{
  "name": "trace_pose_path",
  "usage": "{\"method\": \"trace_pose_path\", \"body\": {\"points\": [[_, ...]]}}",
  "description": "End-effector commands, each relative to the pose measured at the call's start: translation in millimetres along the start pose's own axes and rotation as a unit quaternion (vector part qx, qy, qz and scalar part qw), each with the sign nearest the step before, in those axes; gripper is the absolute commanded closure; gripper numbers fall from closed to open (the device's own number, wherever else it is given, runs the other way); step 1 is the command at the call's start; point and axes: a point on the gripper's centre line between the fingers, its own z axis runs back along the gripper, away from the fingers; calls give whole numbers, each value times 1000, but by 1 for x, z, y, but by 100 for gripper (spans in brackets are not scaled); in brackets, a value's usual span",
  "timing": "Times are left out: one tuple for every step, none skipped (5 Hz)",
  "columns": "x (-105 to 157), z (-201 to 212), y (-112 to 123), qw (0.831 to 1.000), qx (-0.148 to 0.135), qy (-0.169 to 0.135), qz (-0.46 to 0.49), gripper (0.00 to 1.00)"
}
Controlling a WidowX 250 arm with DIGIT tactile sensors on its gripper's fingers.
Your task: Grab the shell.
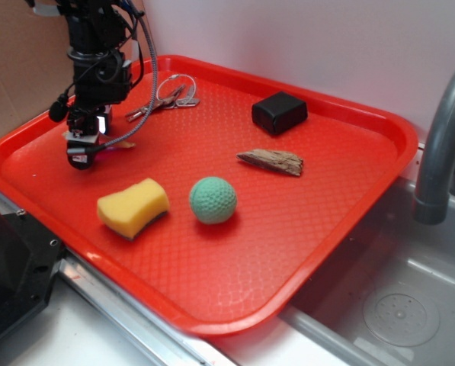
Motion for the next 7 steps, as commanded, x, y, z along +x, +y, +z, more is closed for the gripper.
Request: {"method": "trace_pose_path", "body": {"points": [[-2,101,-1,971,-1,-121,206,100],[-23,147,-5,945,-48,-160,280,100],[-43,191,-28,931,-71,-162,319,100],[-53,224,-61,930,-63,-184,311,100],[-54,231,-83,930,-49,-175,319,100],[-52,228,-86,929,-31,-175,325,100],[-46,227,-83,932,-19,-174,319,100]]}}
